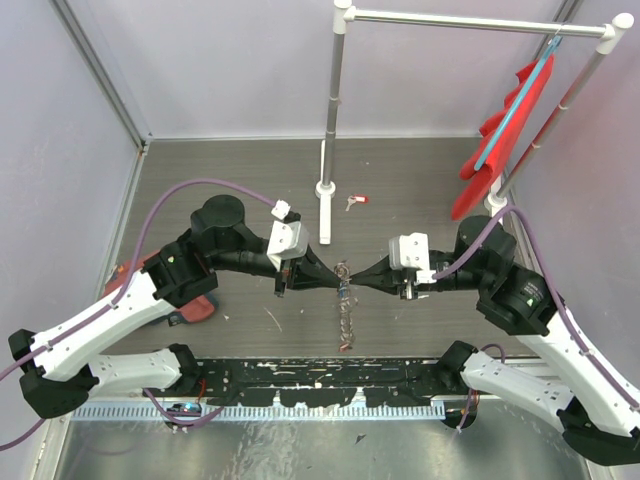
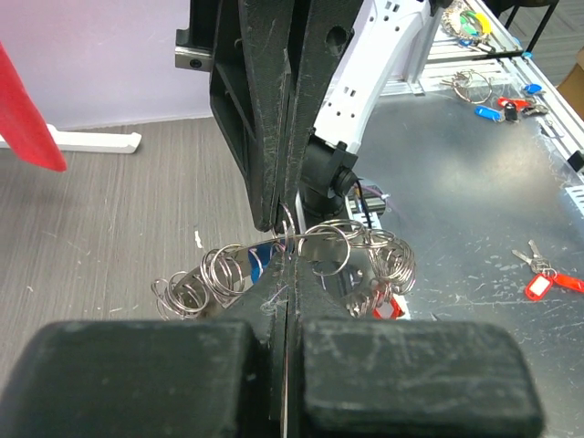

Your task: Put the keys on the keyring

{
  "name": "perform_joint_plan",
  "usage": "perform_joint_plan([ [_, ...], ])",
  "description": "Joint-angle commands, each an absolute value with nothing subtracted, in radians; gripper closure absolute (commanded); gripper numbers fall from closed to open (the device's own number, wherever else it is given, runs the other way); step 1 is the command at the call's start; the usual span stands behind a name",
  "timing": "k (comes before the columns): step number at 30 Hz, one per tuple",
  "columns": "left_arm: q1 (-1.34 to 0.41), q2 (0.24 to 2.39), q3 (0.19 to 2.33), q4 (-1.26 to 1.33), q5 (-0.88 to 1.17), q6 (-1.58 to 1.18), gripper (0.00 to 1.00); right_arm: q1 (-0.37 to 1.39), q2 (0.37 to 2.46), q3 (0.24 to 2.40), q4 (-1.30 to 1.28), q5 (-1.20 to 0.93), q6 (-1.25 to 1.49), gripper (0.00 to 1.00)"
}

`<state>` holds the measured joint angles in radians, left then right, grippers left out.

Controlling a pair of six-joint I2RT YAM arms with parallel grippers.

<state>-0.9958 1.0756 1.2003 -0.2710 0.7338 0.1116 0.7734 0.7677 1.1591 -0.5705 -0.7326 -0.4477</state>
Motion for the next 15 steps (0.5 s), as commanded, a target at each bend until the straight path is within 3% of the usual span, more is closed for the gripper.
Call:
perform_joint_plan([
  [1,-1.000,1.061,1.220,-0.255,0.744,0.105,1.00,0.775,0.735,1.142,-0.357,-0.681,-0.387,0.99],
  [8,-1.001,1.059,1.217,-0.248,0.735,0.101,0.99,0.775,0.693,1.082,-0.259,-0.611,-0.310,0.99],
  [15,-1.001,1.060,1.213,-0.226,0.738,0.090,0.79,0.775,0.677,1.060,-0.227,-0.587,-0.289,0.99],
])
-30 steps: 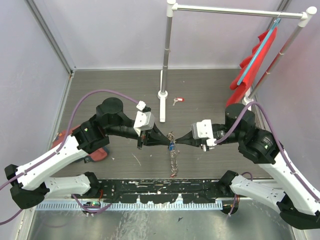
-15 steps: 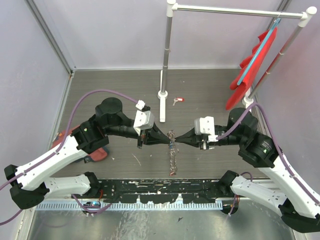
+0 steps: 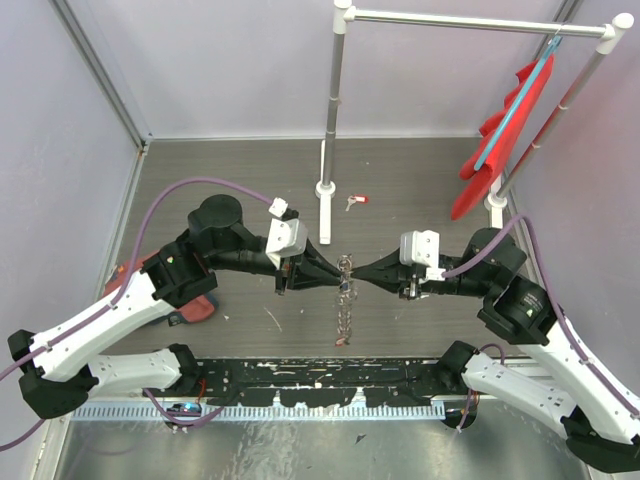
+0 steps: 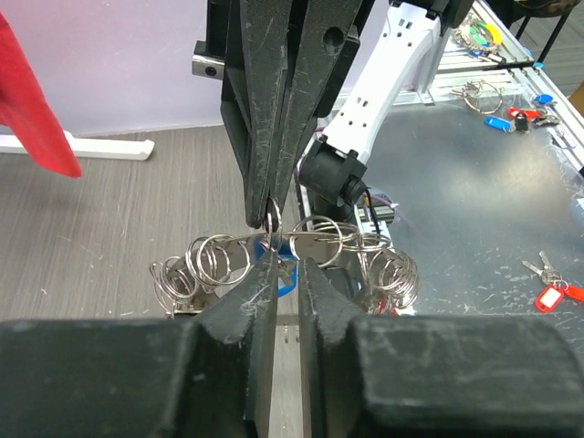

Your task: Put the keys on the keyring

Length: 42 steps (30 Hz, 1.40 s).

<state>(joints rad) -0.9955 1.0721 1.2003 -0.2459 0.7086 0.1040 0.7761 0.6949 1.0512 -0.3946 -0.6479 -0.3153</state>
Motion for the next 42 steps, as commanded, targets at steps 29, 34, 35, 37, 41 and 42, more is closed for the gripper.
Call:
perform_joint_plan([
  [29,-1.000,0.944,1.178,-0.204,0.530,0.090,0.57,0.775,0.637,1.074,-0.325,-0.658,-0.437,0.99],
  [34,-1.001,0.952,1.169,-0.130,0.556,0.050,0.51,0.776,0.641,1.069,-0.285,-0.682,-0.423,0.99],
  [35,-1.002,0.956,1.165,-0.118,0.564,0.042,0.51,0.775,0.641,1.065,-0.270,-0.687,-0.415,0.99],
  [37,-1.001,0.968,1.166,-0.097,0.576,0.031,0.50,0.776,0.641,1.054,-0.236,-0.695,-0.400,0.99],
  [41,-1.001,0.990,1.165,-0.054,0.610,0.003,0.50,0.775,0.643,1.041,-0.195,-0.696,-0.384,0.99],
  [42,-1.001,0.995,1.163,-0.045,0.617,-0.003,0.50,0.775,0.644,1.042,-0.192,-0.696,-0.383,0.99],
])
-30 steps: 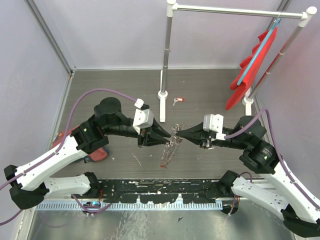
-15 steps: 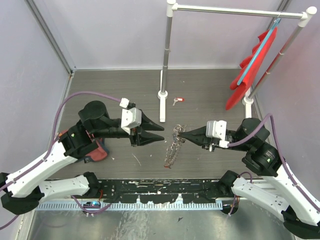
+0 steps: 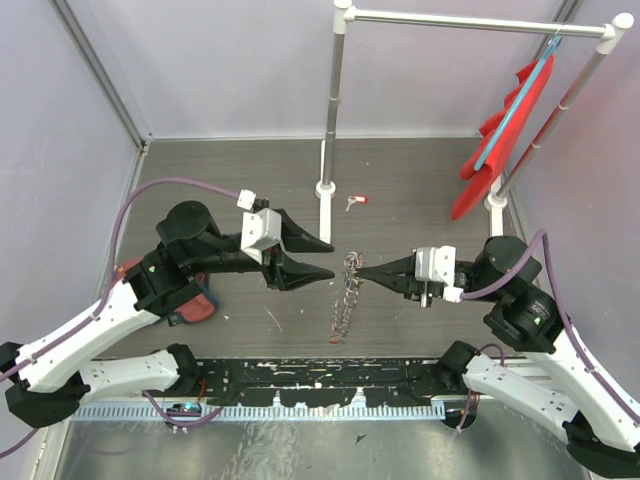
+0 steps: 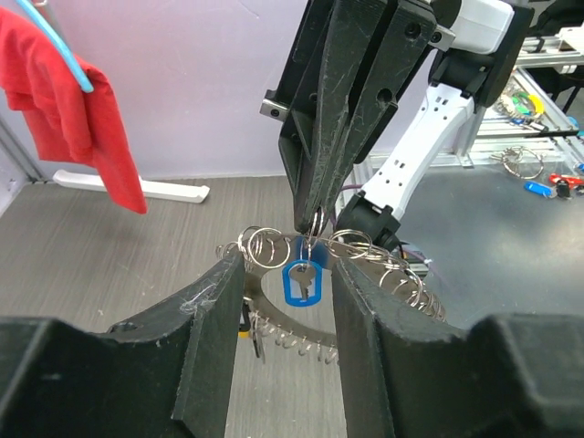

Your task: Put the keys on the keyring

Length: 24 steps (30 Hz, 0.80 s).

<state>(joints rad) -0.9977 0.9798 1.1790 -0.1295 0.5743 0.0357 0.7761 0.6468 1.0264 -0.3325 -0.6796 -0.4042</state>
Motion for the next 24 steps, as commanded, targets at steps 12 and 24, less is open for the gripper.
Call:
perform_joint_plan([
  [12,-1.001,1.027,1.156,0.021,0.638,-0.040,0.58,0.776,0.653,1.039,-0.165,-0.700,-0.377,0.99],
  [24,-1.014,1.043,1.160,0.031,0.653,-0.051,0.66,0.776,0.659,1.038,-0.154,-0.695,-0.368,0.99],
])
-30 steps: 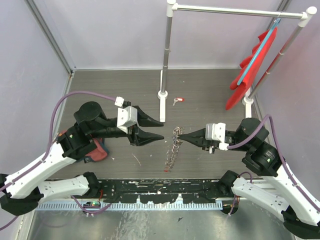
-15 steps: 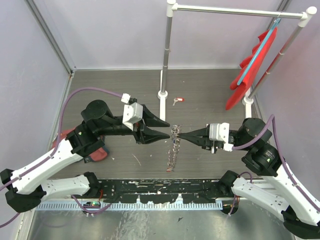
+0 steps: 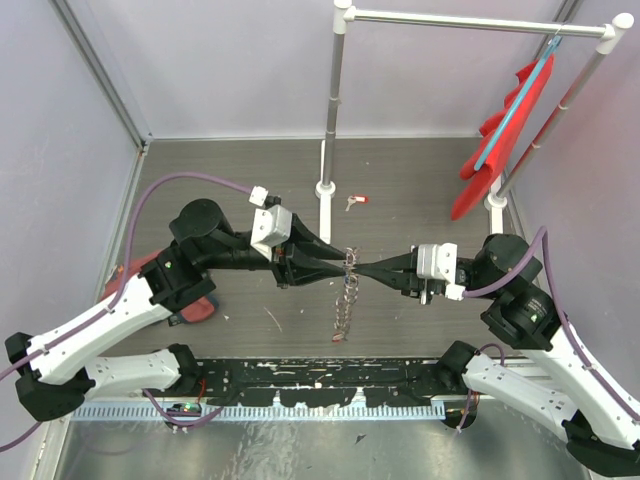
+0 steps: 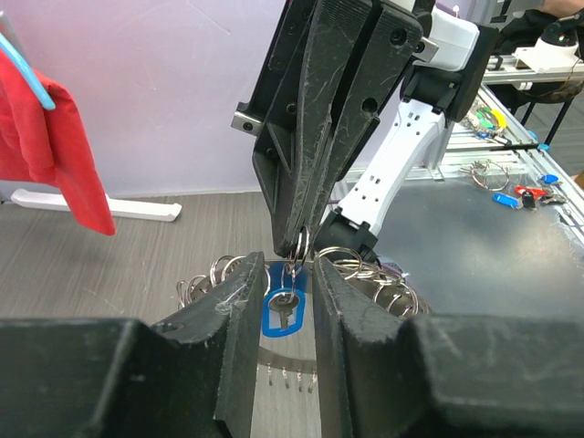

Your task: Put the keys on the keyring

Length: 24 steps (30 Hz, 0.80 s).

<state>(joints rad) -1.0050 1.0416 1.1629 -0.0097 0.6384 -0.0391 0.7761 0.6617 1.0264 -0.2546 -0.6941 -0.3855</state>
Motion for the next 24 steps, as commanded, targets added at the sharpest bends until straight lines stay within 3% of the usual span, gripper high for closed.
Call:
perform_joint_plan([
  [1,-1.014,1.044,1.161,0.032,0.653,-0.051,0.67,0.775,0.660,1.037,-0.152,-0.694,-0.367,0.99],
  [15,-1.022,1.070,1.157,0.037,0.650,-0.049,0.74,0.776,0.652,1.038,-0.143,-0.686,-0.353,0.99],
  [22,-1.024,1.072,1.157,0.036,0.643,-0.049,1.00,0.775,0.652,1.037,-0.141,-0.684,-0.351,0.99],
  [24,-1.024,1.070,1.160,0.028,0.641,-0.047,1.00,0.775,0.653,1.039,-0.150,-0.679,-0.353,0.99],
])
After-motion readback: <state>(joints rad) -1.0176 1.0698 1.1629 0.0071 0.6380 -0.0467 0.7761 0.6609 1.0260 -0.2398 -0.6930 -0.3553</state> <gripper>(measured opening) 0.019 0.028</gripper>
